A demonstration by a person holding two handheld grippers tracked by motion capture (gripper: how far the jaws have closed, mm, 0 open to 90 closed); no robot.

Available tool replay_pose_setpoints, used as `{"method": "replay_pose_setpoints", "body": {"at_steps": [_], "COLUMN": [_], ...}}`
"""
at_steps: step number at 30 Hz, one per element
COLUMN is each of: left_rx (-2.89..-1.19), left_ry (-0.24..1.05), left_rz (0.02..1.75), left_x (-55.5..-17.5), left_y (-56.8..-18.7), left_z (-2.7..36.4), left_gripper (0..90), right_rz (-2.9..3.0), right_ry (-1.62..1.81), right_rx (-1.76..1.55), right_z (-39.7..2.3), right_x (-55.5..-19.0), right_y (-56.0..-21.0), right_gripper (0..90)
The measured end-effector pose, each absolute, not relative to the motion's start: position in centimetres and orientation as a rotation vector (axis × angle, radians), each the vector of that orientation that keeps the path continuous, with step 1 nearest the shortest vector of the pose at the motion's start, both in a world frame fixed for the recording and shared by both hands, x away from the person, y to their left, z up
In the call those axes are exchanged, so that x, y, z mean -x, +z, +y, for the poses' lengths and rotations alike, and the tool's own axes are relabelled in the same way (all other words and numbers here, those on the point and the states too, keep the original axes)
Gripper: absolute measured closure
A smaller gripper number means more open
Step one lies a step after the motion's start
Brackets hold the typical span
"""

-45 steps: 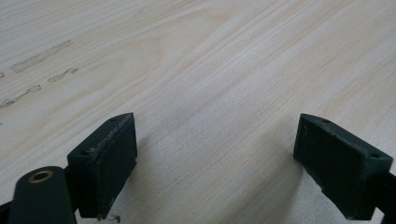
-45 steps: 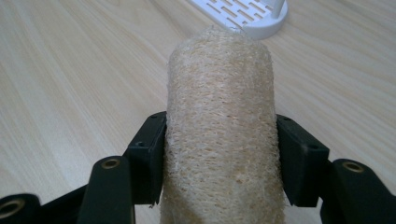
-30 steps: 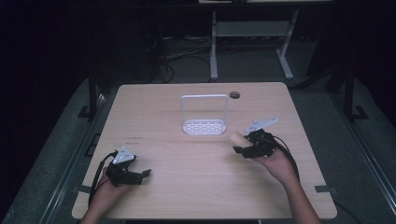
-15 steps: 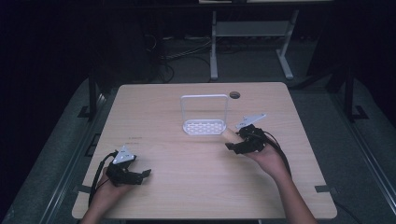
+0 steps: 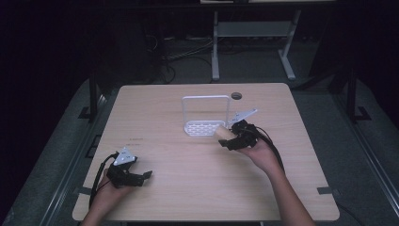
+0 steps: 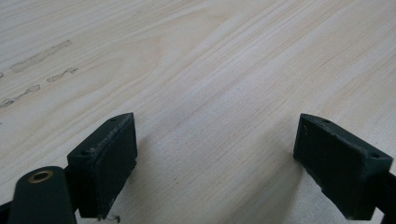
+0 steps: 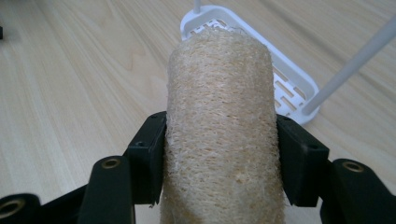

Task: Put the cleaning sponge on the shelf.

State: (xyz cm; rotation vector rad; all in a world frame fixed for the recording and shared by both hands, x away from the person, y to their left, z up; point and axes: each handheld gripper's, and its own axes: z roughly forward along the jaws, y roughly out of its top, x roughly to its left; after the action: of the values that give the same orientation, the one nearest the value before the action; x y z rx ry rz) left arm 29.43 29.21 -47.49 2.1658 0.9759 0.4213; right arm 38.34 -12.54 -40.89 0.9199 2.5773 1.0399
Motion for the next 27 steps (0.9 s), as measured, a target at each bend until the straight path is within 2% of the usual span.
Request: {"method": "replay_pose_setpoints", "body": {"at_steps": [27], "left_rx": [-2.166], "left_ry": [0.421], "left_rz": [0.975], "left_x": [-29.4], "left_y": [-47.5], "left_z": [29.2], "left_gripper": [13.0], "right_rz": [2.596], "right_ry": [1.015], "right_rx": [-0.87], "right_z": [-8.6], "right_x": [-41.4], "right_y": [-40.5], "right_gripper": [41.2]}}
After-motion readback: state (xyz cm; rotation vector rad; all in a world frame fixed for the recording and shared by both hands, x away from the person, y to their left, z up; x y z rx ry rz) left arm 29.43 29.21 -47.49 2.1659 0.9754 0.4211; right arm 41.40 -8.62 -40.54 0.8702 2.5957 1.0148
